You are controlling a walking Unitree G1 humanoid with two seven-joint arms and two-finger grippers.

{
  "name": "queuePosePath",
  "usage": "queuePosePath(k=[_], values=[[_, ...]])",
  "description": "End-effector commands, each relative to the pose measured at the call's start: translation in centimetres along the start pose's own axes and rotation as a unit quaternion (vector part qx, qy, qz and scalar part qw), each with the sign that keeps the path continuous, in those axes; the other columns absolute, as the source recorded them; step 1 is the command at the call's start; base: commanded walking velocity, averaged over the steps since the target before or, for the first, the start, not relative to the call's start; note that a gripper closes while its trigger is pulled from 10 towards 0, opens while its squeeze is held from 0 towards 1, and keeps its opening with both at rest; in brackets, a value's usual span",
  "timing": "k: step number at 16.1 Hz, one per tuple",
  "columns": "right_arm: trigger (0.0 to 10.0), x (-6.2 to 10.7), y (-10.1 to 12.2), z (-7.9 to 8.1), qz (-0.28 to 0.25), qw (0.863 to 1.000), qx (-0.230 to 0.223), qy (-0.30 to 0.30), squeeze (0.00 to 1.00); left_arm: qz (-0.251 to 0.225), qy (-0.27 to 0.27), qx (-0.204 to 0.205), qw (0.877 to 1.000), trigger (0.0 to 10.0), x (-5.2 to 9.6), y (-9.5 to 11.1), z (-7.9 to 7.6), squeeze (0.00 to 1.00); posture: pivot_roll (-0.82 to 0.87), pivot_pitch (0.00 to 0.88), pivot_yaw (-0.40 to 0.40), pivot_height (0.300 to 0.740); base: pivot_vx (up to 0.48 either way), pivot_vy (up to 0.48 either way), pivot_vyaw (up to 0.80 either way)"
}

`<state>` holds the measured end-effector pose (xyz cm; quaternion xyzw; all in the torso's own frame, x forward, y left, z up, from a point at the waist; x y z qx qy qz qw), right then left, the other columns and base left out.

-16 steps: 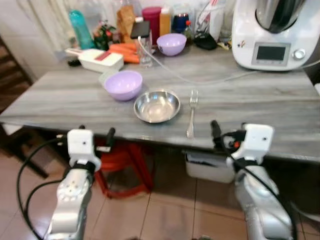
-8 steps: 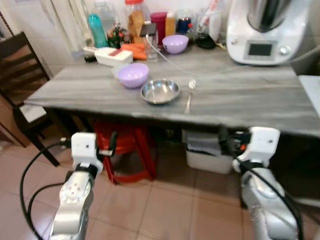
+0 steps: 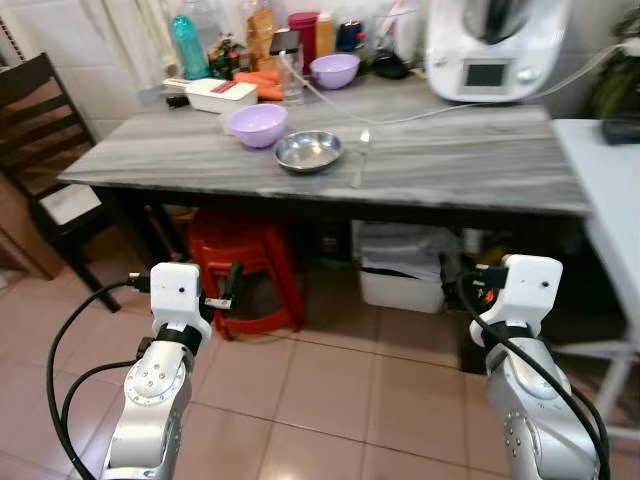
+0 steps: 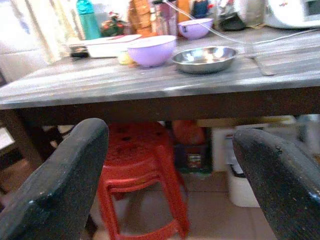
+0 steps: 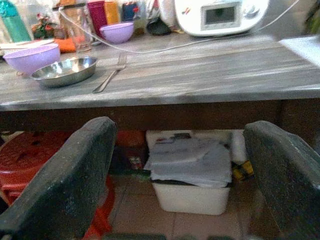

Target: Setting the table

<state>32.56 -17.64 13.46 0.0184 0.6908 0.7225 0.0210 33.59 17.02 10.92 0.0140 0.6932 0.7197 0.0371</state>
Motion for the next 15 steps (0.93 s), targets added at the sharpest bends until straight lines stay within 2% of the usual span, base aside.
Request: queuePosePath(k=[1, 7, 12, 15], values=[[10.0, -0.1, 0.5, 0.7, -0.007, 1.000, -0.006, 0.009, 0.00, 0.002, 0.005, 0.002, 1.000, 10.0, 0.1, -0.1, 0.6, 0.00, -0.10, 0.050, 0.087, 0.740, 0.000, 0.000, 0.00], [10.0, -0.3, 0.6, 0.7, -0.008, 1.000, -0.008, 0.007, 0.00, -0.010, -0.027, 0.006, 1.000, 10.0, -0.2, 0.7, -0.5, 0.00, -0.10, 0.051, 0.086, 0.740, 0.000, 0.000, 0.00], [10.0, -0.3, 0.6, 0.8, -0.006, 1.000, -0.006, 0.012, 0.00, -0.010, -0.039, 0.015, 0.999, 10.0, -0.1, 0.7, -0.8, 0.00, -0.10, 0.050, 0.083, 0.740, 0.000, 0.000, -0.71], [10.0, -0.4, 0.6, 0.9, -0.007, 1.000, -0.005, 0.016, 0.00, -0.010, -0.044, 0.016, 0.999, 10.0, -0.1, 0.7, -0.8, 0.00, -0.10, 0.045, 0.081, 0.740, 0.000, 0.000, -0.16]])
Point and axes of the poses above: a point about 5 cm out from each wrist's last joint towards the gripper, its own x axis pointing back from the gripper into the wrist, its own y axis along the axis of the wrist's last joint, z = x × y, the point moved 6 cm from there along -x, pointing out of the wrist towards the gripper, and after that the axes turned 1 degree about x, right-handed, at the moved point
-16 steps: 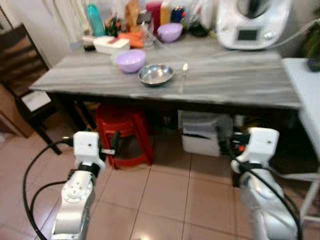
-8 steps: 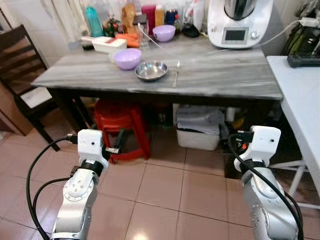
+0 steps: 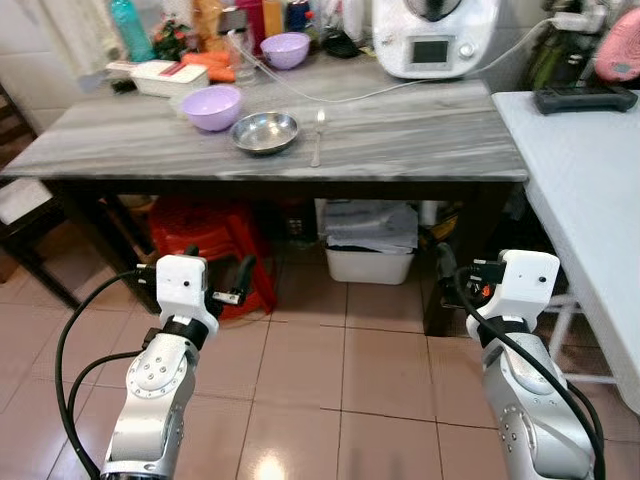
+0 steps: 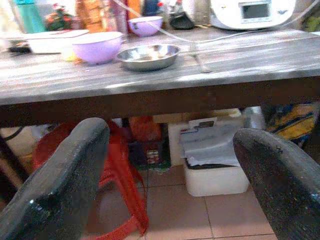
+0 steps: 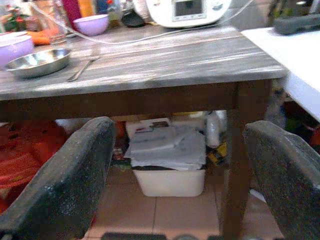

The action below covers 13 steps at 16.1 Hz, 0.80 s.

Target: Setting the table

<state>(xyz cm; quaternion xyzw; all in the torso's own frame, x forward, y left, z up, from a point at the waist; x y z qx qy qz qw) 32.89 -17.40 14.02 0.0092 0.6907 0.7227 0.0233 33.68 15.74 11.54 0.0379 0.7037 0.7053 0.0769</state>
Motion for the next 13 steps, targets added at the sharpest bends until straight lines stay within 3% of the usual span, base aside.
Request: queuePosePath(k=[1, 3, 8, 13], values=[[10.0, -0.16, 0.16, 0.65, 0.000, 1.000, -0.004, 0.012, 0.00, 0.002, 0.001, -0.004, 1.000, 10.0, 0.12, 0.06, 0.45, 0.00, -0.10, 0.045, 0.081, 0.740, 0.000, 0.000, 0.00], [10.0, -0.18, 0.26, 0.66, -0.002, 1.000, -0.003, 0.012, 0.00, 0.002, -0.001, -0.002, 1.000, 10.0, 0.12, 0.06, 0.40, 0.00, -0.10, 0.044, 0.080, 0.740, 0.000, 0.000, 0.00], [10.0, -0.16, 0.32, 0.68, -0.003, 1.000, -0.002, 0.014, 0.00, 0.003, -0.006, 0.004, 1.000, 10.0, 0.14, 0.03, 0.18, 0.00, -0.10, 0.045, 0.077, 0.740, 0.000, -0.099, -0.69], [10.0, -0.03, 0.22, 0.75, -0.001, 1.000, -0.005, 0.015, 0.00, 0.005, -0.009, 0.005, 1.000, 10.0, 0.20, -0.07, 0.10, 0.00, -0.10, 0.050, 0.079, 0.740, 0.000, -0.281, 0.00]])
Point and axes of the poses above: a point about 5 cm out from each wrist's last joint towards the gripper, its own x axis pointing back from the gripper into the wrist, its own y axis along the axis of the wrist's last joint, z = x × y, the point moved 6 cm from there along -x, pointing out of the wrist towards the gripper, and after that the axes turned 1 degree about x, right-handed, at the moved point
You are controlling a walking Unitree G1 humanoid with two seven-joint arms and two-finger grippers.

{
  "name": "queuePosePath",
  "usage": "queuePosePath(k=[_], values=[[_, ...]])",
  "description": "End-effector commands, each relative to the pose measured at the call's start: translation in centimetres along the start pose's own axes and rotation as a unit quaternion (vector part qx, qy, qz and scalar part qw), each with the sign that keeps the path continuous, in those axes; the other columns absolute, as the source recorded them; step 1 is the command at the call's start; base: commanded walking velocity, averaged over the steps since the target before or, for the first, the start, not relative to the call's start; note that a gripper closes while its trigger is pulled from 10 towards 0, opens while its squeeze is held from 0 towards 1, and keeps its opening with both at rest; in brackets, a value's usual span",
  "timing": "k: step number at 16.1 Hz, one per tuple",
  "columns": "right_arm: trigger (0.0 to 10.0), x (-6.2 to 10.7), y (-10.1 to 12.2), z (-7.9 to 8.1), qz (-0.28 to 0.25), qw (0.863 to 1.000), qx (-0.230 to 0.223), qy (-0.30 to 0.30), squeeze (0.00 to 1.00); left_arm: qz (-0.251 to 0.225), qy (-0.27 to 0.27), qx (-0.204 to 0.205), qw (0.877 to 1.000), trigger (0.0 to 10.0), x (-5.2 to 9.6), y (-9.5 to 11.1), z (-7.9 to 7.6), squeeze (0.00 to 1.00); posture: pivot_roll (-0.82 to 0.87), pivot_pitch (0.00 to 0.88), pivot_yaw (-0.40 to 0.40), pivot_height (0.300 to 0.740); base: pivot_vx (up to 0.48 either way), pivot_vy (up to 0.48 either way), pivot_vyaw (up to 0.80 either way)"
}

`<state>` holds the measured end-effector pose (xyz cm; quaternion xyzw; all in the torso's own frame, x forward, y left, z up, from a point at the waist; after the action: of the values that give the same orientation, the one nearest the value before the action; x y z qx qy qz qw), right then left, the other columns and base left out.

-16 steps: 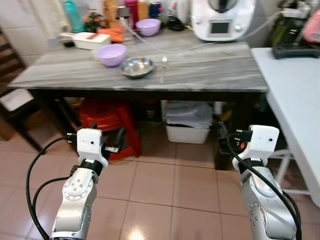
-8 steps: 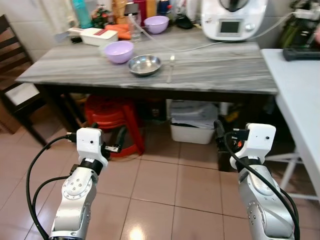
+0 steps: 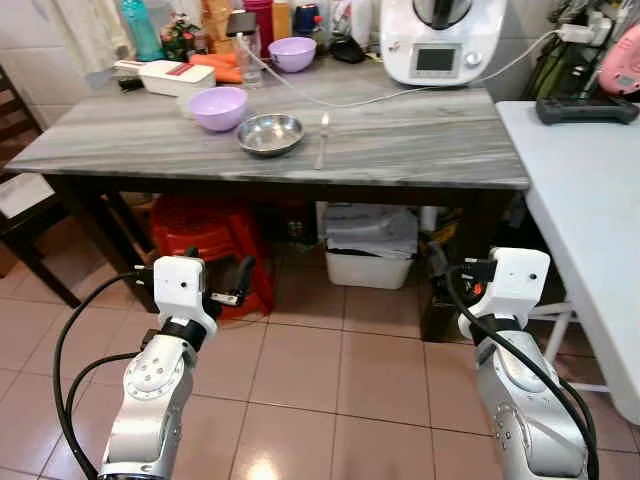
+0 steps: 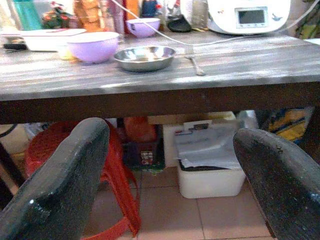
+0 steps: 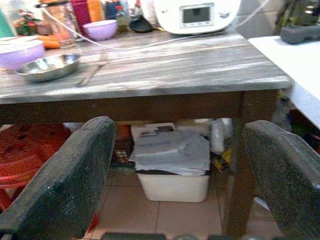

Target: Setting the table

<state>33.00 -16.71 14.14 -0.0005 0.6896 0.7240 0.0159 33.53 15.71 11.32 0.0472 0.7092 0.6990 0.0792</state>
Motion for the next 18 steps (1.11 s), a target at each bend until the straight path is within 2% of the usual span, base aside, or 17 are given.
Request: queuePosePath(k=[1, 3, 9, 18], values=[[10.0, 0.07, 0.10, 0.02, 0.001, 1.000, -0.003, 0.002, 0.00, 0.001, -0.002, -0.004, 1.000, 10.0, 0.04, 0.13, 0.12, 0.00, -0.10, 0.050, 0.079, 0.740, 0.000, -0.307, 0.00], [10.0, 0.11, 0.06, 0.03, 0.002, 1.000, -0.004, 0.001, 0.00, 0.002, -0.004, -0.003, 1.000, 10.0, 0.04, 0.12, 0.09, 0.00, -0.11, 0.053, 0.080, 0.740, 0.000, -0.309, 0.00], [10.0, 0.09, 0.07, 0.00, 0.003, 1.000, -0.006, 0.001, 0.00, 0.004, -0.006, -0.003, 1.000, 10.0, 0.03, 0.13, 0.16, 0.00, -0.10, 0.055, 0.084, 0.740, 0.000, -0.312, -0.52], [10.0, 0.05, -0.01, 0.11, 0.003, 1.000, -0.008, 0.002, 0.00, 0.004, -0.011, -0.003, 1.000, 10.0, -0.18, 0.22, -0.14, 0.00, -0.11, 0.055, 0.088, 0.740, 0.000, -0.311, 0.00]])
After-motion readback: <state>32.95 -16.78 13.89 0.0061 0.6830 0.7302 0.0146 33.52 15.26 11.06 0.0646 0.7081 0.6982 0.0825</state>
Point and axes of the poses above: a point about 5 cm out from each wrist's last joint towards the gripper, its own x axis pointing back from the gripper into the wrist, its own y axis along the axis of the wrist's last joint, z = x × y, the point moved 6 cm from there along -x, pointing out of the wrist towards the gripper, and after that the axes turned 1 degree about x, right-handed, at the moved point
